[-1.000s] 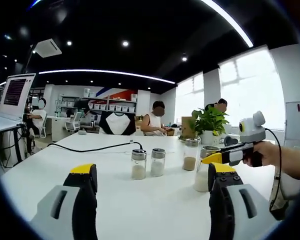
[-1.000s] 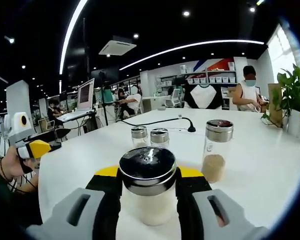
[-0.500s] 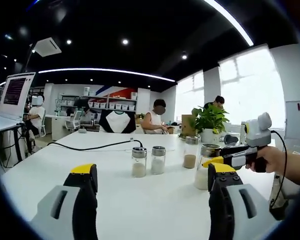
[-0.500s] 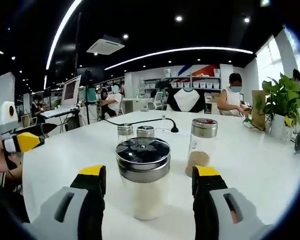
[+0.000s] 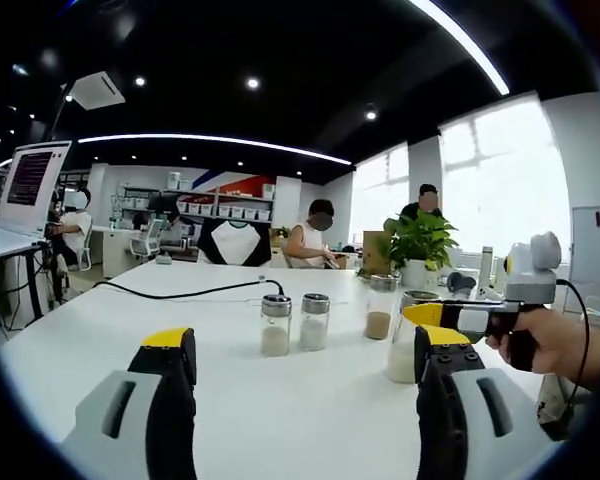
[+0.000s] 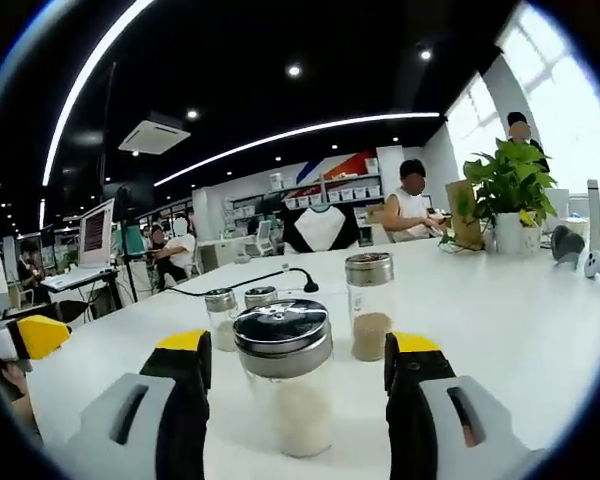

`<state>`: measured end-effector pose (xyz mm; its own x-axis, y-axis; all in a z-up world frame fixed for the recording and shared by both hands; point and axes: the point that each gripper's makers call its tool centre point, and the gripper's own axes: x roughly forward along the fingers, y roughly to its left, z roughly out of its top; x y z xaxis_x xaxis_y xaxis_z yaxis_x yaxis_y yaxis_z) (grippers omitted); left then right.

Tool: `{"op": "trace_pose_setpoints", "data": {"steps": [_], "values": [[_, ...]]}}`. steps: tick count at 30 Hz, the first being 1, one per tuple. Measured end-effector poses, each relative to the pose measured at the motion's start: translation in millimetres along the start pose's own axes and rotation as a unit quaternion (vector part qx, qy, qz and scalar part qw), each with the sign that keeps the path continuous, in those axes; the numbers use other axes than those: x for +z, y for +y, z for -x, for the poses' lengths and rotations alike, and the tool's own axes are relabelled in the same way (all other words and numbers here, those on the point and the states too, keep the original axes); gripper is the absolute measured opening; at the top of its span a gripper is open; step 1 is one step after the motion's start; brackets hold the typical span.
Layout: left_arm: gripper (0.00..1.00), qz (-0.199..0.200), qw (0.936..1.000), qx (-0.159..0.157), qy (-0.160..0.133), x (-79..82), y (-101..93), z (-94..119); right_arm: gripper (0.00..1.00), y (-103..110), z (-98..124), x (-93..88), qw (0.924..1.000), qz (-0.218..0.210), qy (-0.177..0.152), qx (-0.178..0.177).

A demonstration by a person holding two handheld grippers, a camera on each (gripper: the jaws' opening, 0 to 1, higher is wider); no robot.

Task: Rotate the seasoning bottle until the label or dispensing opening points toward the visible target arrow and the bottle remains upright within the marked orientation range

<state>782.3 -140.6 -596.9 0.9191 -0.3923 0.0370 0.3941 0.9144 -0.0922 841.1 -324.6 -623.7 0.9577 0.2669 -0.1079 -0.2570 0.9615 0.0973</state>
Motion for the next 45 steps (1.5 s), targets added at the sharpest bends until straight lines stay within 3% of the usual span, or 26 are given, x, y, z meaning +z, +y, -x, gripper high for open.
{"op": "trace_pose_setpoints", "data": {"steps": [10,13,16,19,23,27,29,45], "values": [[0.97,-0.002,1.0,-0.002,0.001,0.5,-1.2,-0.8,0.68,-7.0,-10.9,4.0,0.9972,0.053,0.004,-0.053],[0.96,-0.024,0.9997,0.001,0.009,-3.3,-1.7,-2.0,0.61,-3.7,-11.3,6.7,0.9976,0.05,-0.003,-0.048],[0.96,-0.005,1.0,-0.003,0.005,-2.8,-2.1,-2.3,0.59,-6.2,-12.4,5.0,0.9976,0.045,0.001,-0.054],[0.97,-0.013,0.9999,-0.001,0.009,-3.3,-1.8,-2.0,0.57,-7.1,-13.0,3.5,0.9976,0.043,0.003,-0.054],[0.97,-0.01,0.9999,-0.004,0.006,-2.1,-3.5,-1.6,0.55,-5.5,-13.3,5.3,0.9966,0.065,-0.002,-0.05],[0.97,-0.008,0.9999,-0.003,0.007,-3.9,-3.4,-1.0,0.41,5.4,-14.2,4.1,0.997,0.072,0.003,-0.03],[0.96,-0.005,0.9999,-0.003,0.013,-6.8,-3.0,-1.2,0.41,3.7,-13.8,3.5,0.9957,0.085,0.005,-0.037],[0.96,-0.007,1.0,-0.006,0.002,0.0,-4.5,1.2,0.4,2.6,-14.4,2.6,0.9971,0.067,0.007,-0.036]]}}
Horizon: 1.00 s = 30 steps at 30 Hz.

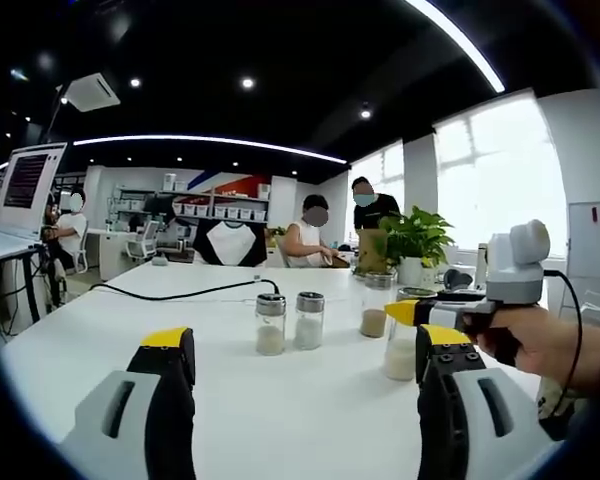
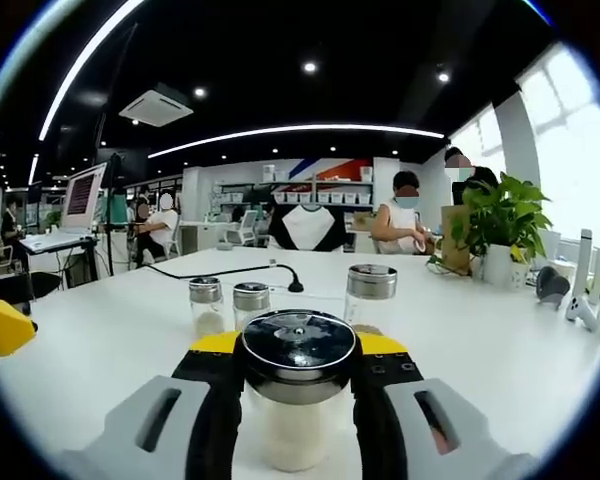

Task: Rotate the seasoning bottle until the label or dispensing opening points toward the visible target arrow and the bottle remains upright within the marked orientation range

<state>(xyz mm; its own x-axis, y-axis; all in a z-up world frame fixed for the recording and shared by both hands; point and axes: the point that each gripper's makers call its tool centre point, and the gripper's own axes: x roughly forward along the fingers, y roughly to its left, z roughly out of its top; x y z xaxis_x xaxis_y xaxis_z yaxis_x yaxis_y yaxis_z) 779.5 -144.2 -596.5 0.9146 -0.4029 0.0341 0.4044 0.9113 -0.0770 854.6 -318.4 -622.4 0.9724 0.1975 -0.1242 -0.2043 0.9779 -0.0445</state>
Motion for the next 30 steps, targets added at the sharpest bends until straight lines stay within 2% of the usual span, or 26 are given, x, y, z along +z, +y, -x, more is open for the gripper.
{"op": "trace_pose_setpoints", "data": {"steps": [9,13,19,30], "values": [[0.97,0.002,1.0,-0.006,0.001,-0.7,-3.5,-1.3,0.4,-0.8,-0.7,-0.3,1.0,-0.004,0.004,0.006],[0.98,0.002,0.9999,-0.009,-0.007,2.8,-4.1,-1.1,0.4,-0.6,-0.2,-0.2,1.0,-0.001,0.005,0.009],[0.98,0.004,0.9999,-0.01,-0.001,0.3,-4.9,-2.4,0.4,-0.1,-0.1,-0.2,0.9999,-0.005,0.003,0.016],[0.99,0.01,0.9999,-0.012,0.0,-2.7,-4.3,-4.1,0.4,4.0,1.1,0.3,0.9983,-0.001,0.003,0.059]]}}
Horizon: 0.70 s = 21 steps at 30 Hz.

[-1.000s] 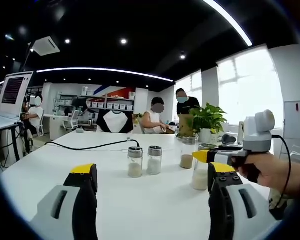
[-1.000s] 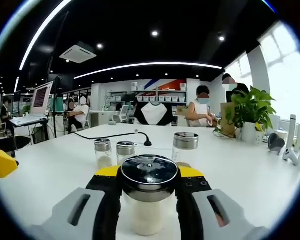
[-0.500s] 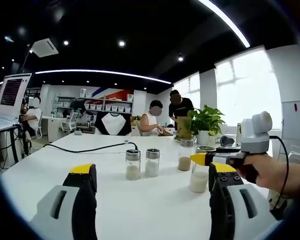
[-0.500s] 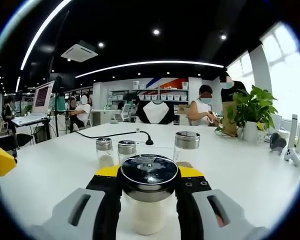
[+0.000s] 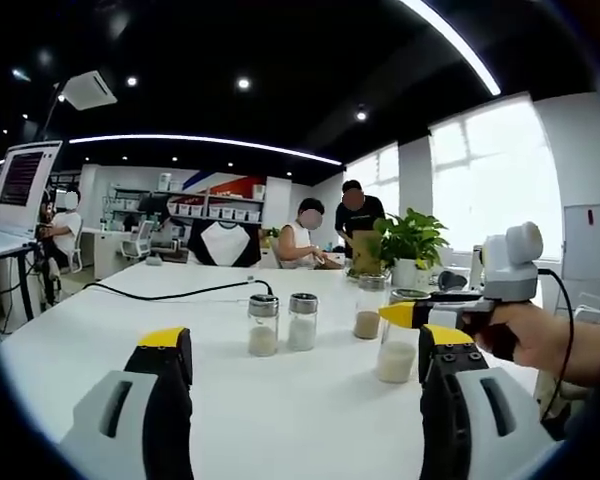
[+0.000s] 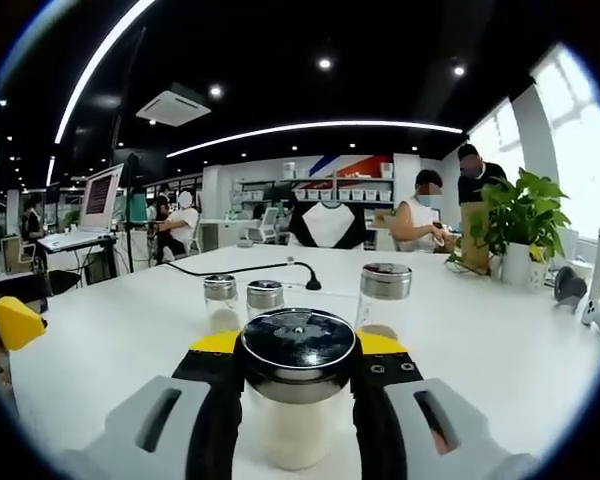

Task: Rotate the seasoning bottle until the label or dispensing opening points toward the visible target arrow and the bottle remains upright within the marked orientation range

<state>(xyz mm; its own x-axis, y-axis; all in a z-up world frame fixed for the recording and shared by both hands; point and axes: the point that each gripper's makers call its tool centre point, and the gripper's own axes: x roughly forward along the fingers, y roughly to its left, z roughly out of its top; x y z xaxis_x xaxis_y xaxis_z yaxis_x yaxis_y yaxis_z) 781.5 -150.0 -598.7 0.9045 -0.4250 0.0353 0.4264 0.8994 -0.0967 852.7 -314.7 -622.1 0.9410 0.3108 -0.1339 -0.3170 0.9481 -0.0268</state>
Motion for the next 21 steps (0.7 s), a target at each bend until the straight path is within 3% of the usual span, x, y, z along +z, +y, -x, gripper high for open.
{"op": "trace_pose_setpoints", "data": {"steps": [21], "values": [[0.99,0.008,1.0,-0.001,0.001,-1.6,-0.4,2.3,0.4,6.6,1.8,0.3,0.9961,0.005,-0.002,0.088]]}}
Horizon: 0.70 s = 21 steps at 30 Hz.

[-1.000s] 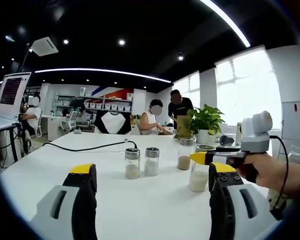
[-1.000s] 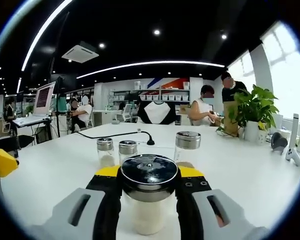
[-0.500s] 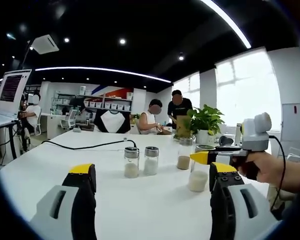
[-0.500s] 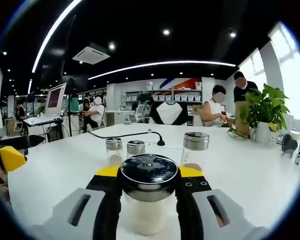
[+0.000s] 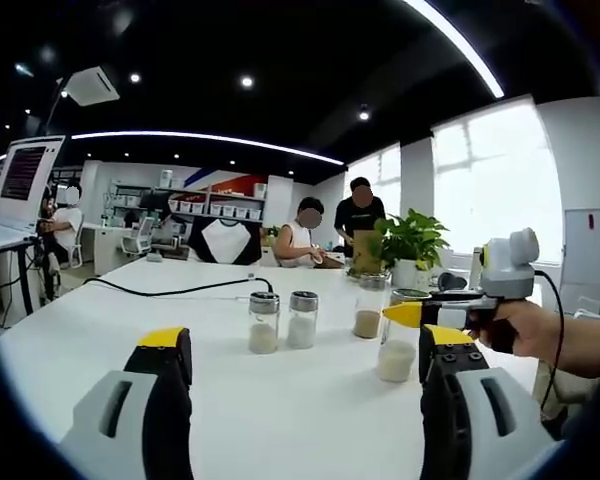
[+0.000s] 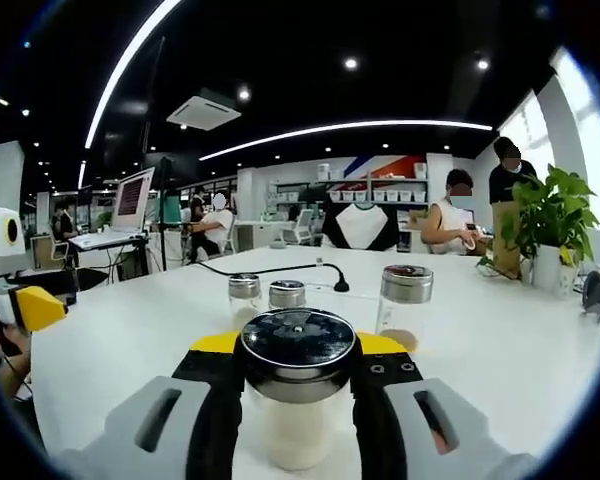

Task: Rotate the seasoning bottle until the label or dispensing opening points toward the visible target arrow and the bottle remains upright within the marked orientation range

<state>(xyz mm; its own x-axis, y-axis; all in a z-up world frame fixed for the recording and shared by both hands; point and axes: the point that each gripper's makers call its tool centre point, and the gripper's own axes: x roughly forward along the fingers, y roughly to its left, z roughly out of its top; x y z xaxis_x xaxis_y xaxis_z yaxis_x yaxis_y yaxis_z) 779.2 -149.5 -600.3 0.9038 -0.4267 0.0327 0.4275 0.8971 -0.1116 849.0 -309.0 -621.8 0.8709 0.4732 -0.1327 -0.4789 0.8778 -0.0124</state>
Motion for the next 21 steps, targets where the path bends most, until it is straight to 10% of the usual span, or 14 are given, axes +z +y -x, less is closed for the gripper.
{"op": "trace_pose_setpoints", "data": {"steps": [21], "values": [[0.99,0.002,1.0,-0.001,0.005,0.1,-0.7,1.7,0.4,4.3,0.2,-0.5,0.9973,0.003,-0.008,0.073]]}}
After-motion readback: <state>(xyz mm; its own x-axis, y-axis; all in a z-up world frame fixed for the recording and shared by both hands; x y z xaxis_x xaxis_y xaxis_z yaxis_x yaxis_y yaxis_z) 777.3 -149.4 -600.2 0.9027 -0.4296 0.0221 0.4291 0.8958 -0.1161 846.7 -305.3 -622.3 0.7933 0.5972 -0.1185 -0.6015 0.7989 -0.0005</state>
